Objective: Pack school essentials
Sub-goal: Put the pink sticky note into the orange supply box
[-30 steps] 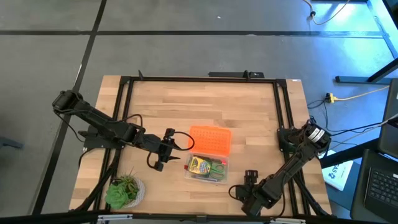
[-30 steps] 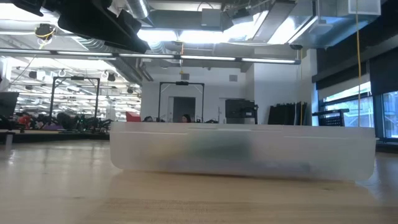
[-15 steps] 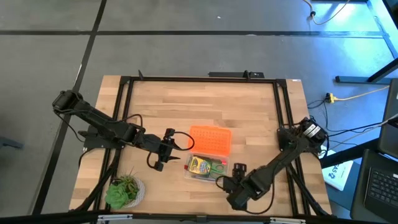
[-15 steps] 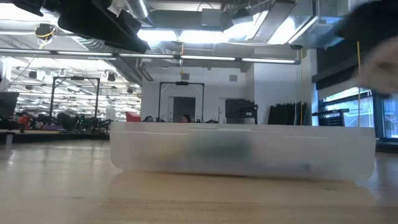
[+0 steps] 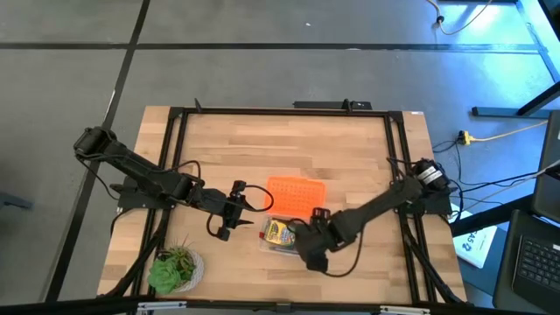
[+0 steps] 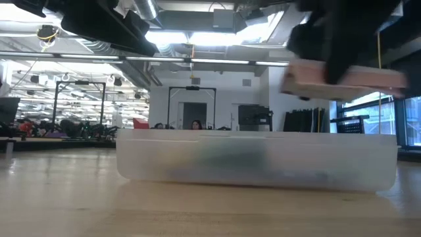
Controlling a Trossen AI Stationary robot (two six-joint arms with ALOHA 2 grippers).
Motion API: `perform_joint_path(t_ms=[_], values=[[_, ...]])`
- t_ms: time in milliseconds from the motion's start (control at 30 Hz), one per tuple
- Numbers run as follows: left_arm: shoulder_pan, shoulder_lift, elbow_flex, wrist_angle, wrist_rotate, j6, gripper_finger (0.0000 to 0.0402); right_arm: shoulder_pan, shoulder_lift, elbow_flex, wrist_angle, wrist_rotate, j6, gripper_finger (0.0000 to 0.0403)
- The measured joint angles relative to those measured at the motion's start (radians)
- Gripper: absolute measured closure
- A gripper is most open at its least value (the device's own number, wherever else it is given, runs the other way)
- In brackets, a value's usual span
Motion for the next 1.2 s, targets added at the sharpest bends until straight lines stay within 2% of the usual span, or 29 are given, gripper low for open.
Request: perform_joint_path(t_ms=[700, 1200], values=[[0.000, 0.000, 0.000, 0.001, 0.000, 0.000, 0.0237, -0.067, 0.103, 0.000, 0.085, -0.020, -0.126, 0.0076], [0.000, 0.000, 0.000, 0.000, 0.000, 0.000, 0.0237, -0.078, 0.106, 0.000, 0.076, -0.026, -0.130, 0.0074]])
